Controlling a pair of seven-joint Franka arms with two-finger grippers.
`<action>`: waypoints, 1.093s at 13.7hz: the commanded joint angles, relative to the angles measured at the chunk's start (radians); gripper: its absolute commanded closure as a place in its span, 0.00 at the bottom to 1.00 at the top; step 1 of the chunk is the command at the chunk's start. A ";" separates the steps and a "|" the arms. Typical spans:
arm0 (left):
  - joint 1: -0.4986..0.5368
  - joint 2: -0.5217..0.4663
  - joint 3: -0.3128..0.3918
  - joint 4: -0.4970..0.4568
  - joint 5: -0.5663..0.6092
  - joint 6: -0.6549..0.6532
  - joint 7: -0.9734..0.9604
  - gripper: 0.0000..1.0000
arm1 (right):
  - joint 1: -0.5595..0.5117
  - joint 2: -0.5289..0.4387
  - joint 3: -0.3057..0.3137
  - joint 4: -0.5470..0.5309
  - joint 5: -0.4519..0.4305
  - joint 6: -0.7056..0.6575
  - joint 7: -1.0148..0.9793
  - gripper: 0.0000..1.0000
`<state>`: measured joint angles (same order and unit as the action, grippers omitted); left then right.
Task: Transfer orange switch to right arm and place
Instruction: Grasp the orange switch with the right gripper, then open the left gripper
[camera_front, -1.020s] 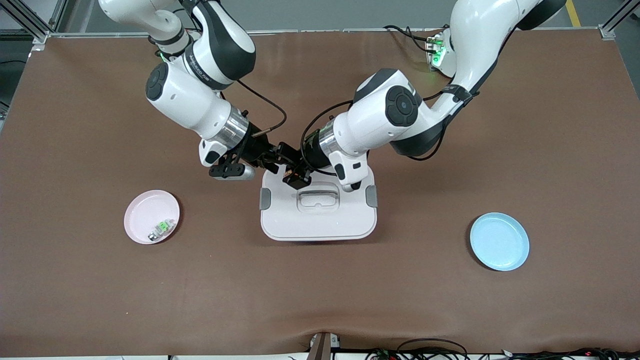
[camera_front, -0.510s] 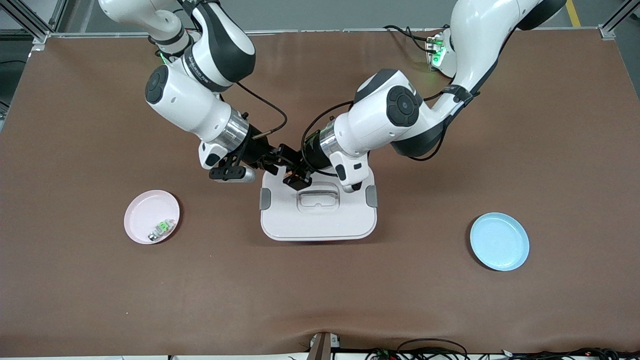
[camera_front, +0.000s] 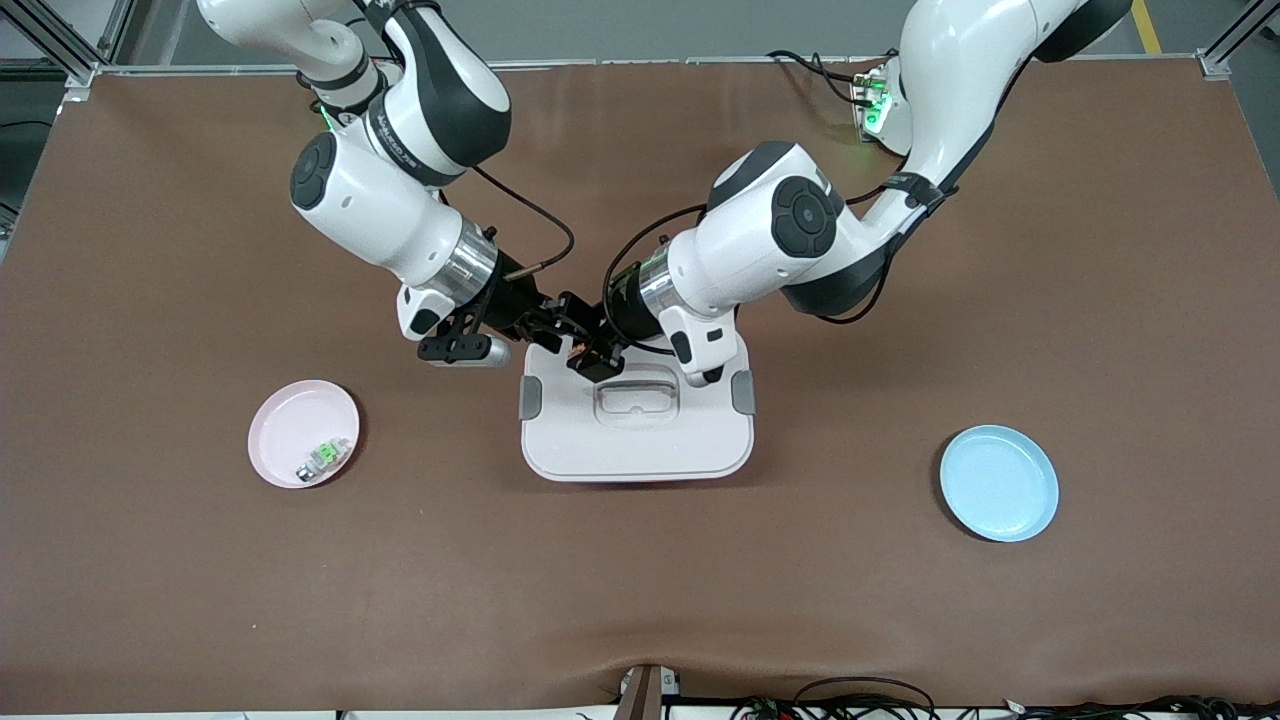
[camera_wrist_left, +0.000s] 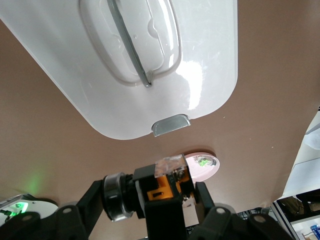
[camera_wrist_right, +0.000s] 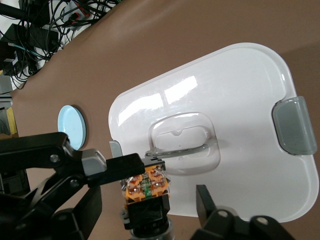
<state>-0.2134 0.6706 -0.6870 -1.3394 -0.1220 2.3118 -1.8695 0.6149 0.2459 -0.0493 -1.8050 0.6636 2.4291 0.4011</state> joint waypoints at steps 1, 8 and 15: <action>-0.018 0.004 0.003 0.019 -0.008 0.003 -0.013 1.00 | -0.001 0.023 0.005 0.030 -0.019 -0.001 0.022 0.51; -0.017 0.006 0.003 0.020 -0.008 0.003 -0.013 0.53 | -0.001 0.033 0.006 0.032 -0.015 -0.001 0.018 1.00; -0.015 -0.006 0.003 0.020 -0.004 0.001 -0.013 0.00 | -0.003 0.035 0.006 0.032 -0.012 -0.004 0.019 1.00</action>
<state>-0.2199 0.6748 -0.6902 -1.3288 -0.1220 2.3130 -1.8695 0.6155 0.2670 -0.0469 -1.8003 0.6636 2.4296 0.4024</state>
